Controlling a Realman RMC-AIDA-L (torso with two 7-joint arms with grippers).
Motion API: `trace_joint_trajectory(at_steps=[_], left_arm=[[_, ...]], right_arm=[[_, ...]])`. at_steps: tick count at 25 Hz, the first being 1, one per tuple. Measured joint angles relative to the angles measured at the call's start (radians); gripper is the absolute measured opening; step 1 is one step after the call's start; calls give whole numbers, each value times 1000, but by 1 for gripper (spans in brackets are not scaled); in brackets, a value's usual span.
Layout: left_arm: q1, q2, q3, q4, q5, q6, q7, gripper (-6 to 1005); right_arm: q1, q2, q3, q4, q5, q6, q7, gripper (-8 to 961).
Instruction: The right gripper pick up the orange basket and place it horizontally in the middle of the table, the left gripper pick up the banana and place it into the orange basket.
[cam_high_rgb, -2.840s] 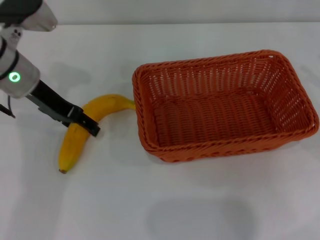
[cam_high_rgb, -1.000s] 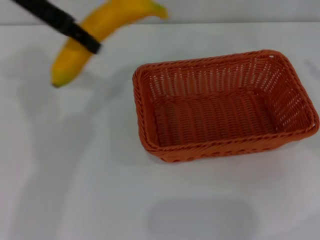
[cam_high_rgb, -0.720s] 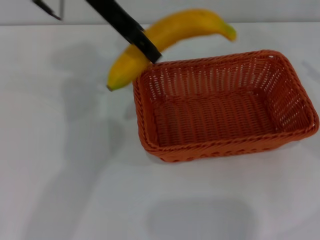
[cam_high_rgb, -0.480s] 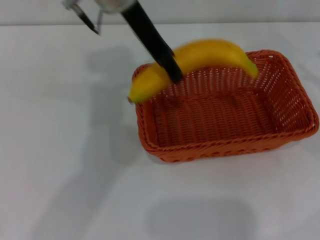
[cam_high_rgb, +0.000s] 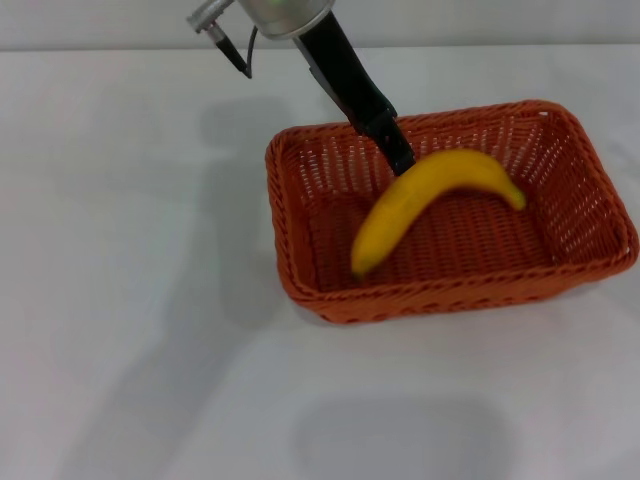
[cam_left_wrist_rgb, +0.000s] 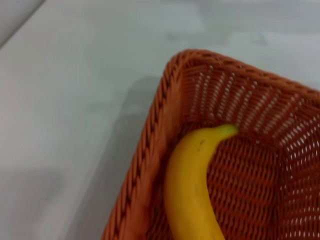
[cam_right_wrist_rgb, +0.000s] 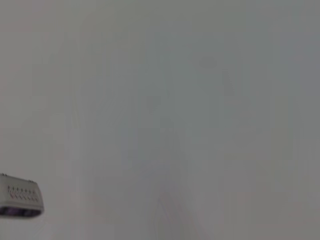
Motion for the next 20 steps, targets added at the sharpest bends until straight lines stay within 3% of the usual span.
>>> trace_joint_trajectory(at_steps=[5, 8, 11, 14, 20], left_arm=[[47, 3, 0, -47, -160, -3, 51, 771], [119, 2, 0, -141, -344, 24, 130, 833], [226, 4, 0, -225, -552, 72, 224, 895], [348, 4, 0, -303, -763, 133, 331, 895], [653, 4, 0, -373, -1261, 327, 561, 895]], right_arm=[[-38, -12, 22, -3, 0, -9, -41, 783], [-49, -10, 31, 11, 0, -11, -109, 783], [-53, -4, 31, 23, 0, -11, -157, 783], [-62, -1, 32, 28, 0, -4, -178, 783], [-70, 10, 32, 75, 0, 2, -244, 783]])
